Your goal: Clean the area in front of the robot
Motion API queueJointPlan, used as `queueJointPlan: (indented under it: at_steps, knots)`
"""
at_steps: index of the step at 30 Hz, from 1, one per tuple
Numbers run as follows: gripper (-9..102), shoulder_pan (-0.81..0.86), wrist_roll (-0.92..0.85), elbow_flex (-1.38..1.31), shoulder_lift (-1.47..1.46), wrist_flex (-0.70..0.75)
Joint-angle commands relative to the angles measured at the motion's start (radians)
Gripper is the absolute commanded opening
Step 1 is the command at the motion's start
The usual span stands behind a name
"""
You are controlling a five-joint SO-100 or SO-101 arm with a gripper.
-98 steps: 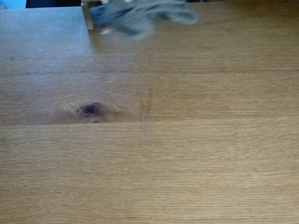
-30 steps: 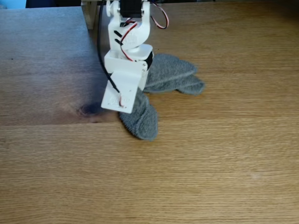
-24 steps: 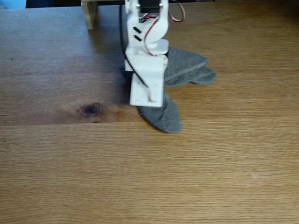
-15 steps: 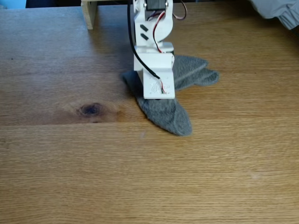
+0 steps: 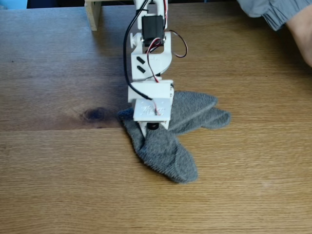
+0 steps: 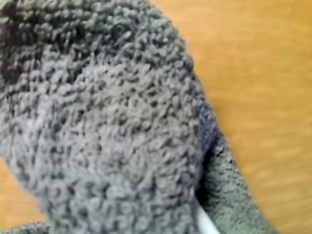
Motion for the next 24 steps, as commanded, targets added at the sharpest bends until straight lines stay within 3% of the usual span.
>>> queueJointPlan:
  at_steps: [1,7,12,18,21,24]
  knots:
    - [0,0.146,0.064,-0.183,0.018,0.239]
    - [0,0.135,0.166,-0.078,0.227,0.765]
    - [0,0.021,0.192,0.172,0.472,0.905]
    - [0,-0.135,0.201,0.548,0.749,0.847]
    - [0,-0.183,0.219,0.701,0.798,0.701]
    - [0,-0.198,0.270,0.811,0.738,0.460]
